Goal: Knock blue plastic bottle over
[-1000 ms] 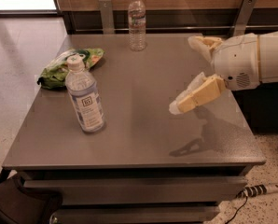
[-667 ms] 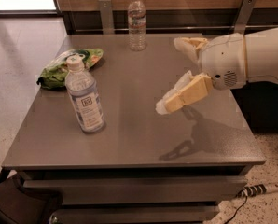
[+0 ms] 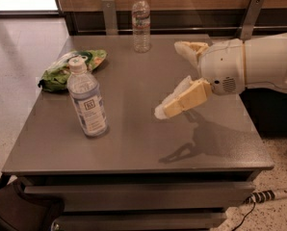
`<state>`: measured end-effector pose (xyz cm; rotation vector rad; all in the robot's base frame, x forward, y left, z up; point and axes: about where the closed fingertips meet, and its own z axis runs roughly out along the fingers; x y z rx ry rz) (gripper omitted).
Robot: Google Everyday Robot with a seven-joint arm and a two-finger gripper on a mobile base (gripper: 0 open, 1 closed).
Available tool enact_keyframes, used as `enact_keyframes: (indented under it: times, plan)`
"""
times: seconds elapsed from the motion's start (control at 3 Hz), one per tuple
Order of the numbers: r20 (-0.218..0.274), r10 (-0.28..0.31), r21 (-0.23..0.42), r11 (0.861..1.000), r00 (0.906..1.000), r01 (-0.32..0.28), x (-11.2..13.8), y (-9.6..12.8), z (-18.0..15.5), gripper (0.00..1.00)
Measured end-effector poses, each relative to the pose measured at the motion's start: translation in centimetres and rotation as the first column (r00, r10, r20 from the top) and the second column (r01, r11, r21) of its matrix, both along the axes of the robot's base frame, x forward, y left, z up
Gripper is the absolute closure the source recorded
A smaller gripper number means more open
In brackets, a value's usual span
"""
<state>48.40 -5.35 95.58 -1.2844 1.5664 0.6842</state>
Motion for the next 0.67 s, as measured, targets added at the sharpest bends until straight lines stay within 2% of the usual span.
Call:
enact_keyframes:
  times: [0.33, 0.67]
  plan:
    - [0.008, 0.015, 0.049, 0.999, 0.9998, -0.016, 0.8, 1.7, -1.4, 0.0]
    - [0.044, 0.066, 0.126, 0.989, 0.9969, -0.071, 2.3, 5.0, -2.9, 0.0]
